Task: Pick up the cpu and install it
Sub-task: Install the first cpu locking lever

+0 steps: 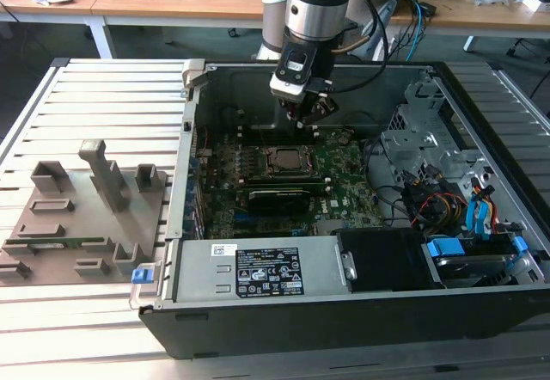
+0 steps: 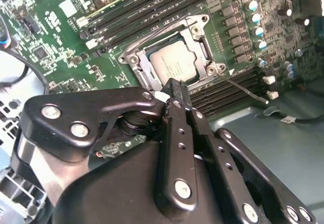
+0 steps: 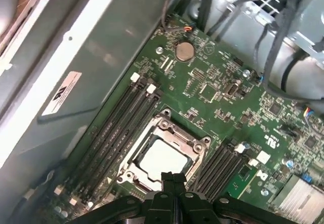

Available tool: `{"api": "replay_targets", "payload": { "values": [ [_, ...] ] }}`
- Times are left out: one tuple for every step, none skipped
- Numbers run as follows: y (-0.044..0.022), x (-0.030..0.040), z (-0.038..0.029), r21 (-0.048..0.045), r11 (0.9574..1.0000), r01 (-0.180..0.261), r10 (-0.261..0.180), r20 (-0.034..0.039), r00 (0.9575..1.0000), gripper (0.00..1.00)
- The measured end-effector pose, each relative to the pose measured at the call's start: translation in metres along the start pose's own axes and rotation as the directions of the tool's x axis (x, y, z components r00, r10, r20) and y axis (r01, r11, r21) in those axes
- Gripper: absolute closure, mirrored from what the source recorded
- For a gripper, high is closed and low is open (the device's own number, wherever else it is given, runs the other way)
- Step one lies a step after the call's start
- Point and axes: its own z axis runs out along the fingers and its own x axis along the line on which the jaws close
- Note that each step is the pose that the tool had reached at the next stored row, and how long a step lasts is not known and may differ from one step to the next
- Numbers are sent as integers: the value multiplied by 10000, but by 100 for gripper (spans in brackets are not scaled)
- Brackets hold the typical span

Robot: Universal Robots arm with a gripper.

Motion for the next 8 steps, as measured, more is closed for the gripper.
{"api": "replay_targets", "payload": {
  "values": [
    [0, 0, 0, -2, 9998, 192, -192, 8, 9998, 89],
    [0, 0, 0, -7, 9985, 554, -554, 24, 9985, 89],
    [0, 0, 0, -11, 9962, 874, -874, 39, 9962, 89],
    [0, 0, 0, -13, 9935, 1137, -1137, 50, 9935, 89],
    [0, 0, 0, -13, 9920, 1261, -1261, 56, 9920, 89],
    [0, 0, 0, -15, 9895, 1446, -1446, 65, 9895, 89],
    [0, 0, 0, -16, 9862, 1657, -1657, 75, 9861, 89],
    [0, 0, 0, -17, 9839, 1785, -1785, 80, 9839, 89]
  ]
}}
